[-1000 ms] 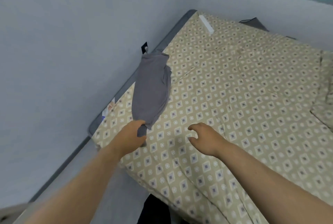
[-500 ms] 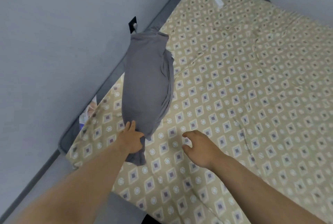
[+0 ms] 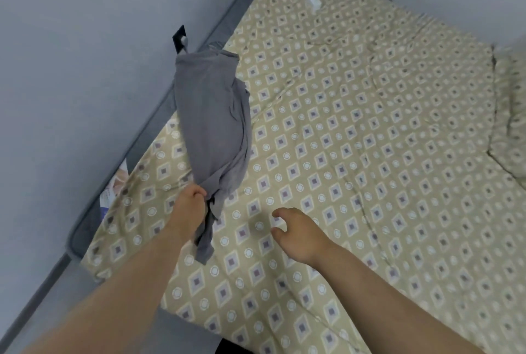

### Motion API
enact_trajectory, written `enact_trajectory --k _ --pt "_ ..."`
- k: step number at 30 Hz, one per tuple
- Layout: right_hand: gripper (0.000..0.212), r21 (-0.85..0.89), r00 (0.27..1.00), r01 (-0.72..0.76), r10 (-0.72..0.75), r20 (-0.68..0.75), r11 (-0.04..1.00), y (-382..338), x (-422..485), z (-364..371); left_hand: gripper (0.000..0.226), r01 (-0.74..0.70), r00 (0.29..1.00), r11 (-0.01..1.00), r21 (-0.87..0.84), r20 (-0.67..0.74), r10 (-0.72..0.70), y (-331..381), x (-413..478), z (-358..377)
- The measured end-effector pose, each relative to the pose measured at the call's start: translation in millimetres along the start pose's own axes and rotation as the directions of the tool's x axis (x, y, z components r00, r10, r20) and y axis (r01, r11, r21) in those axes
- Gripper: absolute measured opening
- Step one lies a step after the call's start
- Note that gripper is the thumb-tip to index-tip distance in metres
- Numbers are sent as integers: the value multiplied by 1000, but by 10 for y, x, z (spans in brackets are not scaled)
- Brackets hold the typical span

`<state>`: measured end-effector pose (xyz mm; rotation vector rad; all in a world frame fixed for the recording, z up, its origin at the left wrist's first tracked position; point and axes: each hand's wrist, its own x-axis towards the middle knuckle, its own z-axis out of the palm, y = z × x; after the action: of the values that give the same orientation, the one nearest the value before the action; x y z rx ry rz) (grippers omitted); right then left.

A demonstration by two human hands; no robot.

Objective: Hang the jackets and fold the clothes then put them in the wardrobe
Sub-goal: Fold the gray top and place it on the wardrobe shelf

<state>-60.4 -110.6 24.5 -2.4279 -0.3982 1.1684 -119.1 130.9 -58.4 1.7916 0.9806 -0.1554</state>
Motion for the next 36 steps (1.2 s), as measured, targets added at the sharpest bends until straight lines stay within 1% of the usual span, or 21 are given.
enact_trajectory --k 1,3,5,6,7,9,11,12,13,15,16,18,19,22,24,26,28,30,31,34,36 --pt "46 15 1000 4 -4 -13 1000 -17 -87 -58 29 10 1000 998 -63 -18 -11 163 -115 5" --pt "46 37 999 19 -17 -37 999 -69 -274 -192 34 20 1000 988 -150 11 -18 544 -380 30" --pt "43 116 998 27 -21 -57 993 -106 -510 -323 42 128 990 963 -238 83 -111 926 -683 83" --pt "43 169 997 43 -31 -75 985 -98 -640 -413 43 192 979 945 -264 123 -165 1136 -857 121" --pt "44 222 994 68 -46 -101 973 -89 -773 -504 36 218 969 939 -267 171 -176 1345 -1052 146" --pt "47 329 980 145 -89 -180 933 -80 -1085 -739 6 157 958 955 -251 274 -85 1769 -1500 158" --pt "52 403 960 225 -133 -246 887 -72 -1437 -988 4 -12 924 980 -196 372 85 2100 -1956 172" --pt "53 424 955 247 -146 -257 871 -58 -1606 -1094 7 -90 890 975 -204 423 171 2239 -2160 200" --pt "55 434 953 257 -152 -263 864 -20 -1764 -1185 18 -143 856 963 -230 460 237 2355 -2327 231" --pt "56 460 947 285 -174 -269 841 61 -2080 -1348 36 -152 818 935 -320 490 301 2620 -2621 282" --pt "52 481 941 308 -189 -281 821 107 -2239 -1422 34 -139 798 918 -371 506 326 2759 -2761 292" --pt "44 531 922 348 -179 -344 773 189 -2578 -1563 16 -114 755 881 -459 536 377 3032 -3039 285" --pt "40 554 906 369 -156 -393 746 225 -2734 -1636 17 -116 737 865 -489 542 405 3155 -3166 278" --pt "30 583 830 460 -89 -551 670 346 -3142 -1849 28 -204 720 831 -518 495 486 3473 -3501 283" --pt "29 522 770 539 -136 -623 661 398 -3388 -1979 28 -274 729 810 -518 437 526 3675 -3717 323" --pt "35 398 727 566 -210 -654 721 447 -3601 -2098 30 -363 742 788 -498 358 567 3878 -3931 398" --pt "28 239 660 569 -263 -704 787 496 -3780 -2213 29 -483 719 753 -446 288 632 4069 -4164 488" --pt "7 115 572 583 -306 -761 804 567 -3939 -2361 30 -613 673 694 -377 211 709 4259 -4388 577" --pt "7 83 543 579 -308 -781 811 608 -4026 -2445 31 -670 641 659 -342 182 746 4361 -4491 626" --pt "27 49 465 582 -283 -839 811 718 -4314 -2695 28 -798 533 550 -246 137 835 4642 -4781 698" --pt "31 25 364 573 -227 -903 819 790 -4540 -2882 29 -864 454 472 -172 136 881 4819 -4969 686"
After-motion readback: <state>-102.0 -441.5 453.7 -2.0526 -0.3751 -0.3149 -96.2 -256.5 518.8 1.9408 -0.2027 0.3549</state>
